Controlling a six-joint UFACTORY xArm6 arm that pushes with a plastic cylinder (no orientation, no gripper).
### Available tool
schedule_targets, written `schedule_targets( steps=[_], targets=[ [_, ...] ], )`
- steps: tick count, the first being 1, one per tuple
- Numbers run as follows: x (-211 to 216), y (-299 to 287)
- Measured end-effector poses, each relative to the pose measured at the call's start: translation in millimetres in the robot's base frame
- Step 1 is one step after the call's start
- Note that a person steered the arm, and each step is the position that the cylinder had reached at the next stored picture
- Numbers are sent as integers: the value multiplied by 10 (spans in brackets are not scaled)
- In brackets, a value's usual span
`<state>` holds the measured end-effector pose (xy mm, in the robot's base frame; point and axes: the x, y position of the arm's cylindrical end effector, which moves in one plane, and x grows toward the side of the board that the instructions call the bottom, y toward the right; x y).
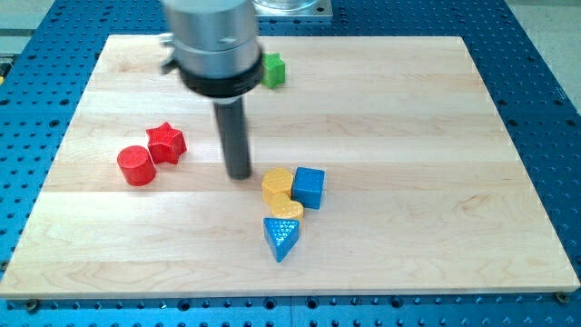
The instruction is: Move the blue cube into the red blocks
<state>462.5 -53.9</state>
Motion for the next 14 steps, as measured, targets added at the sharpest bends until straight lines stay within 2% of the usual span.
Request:
schedule_targets(
  steps=[1, 2, 3, 4, 6, 7, 8, 9, 10, 11, 13, 14],
  targets=[
    [-354, -453],
    [-362, -1159],
    [-349, -1531],
    [-350, -821],
    [-484, 1444],
    [5, 1587],
    [15, 1739],
    [407, 1759],
    [440, 1660],
    [463, 1163],
    [439, 995],
    [439, 668]
  ],
)
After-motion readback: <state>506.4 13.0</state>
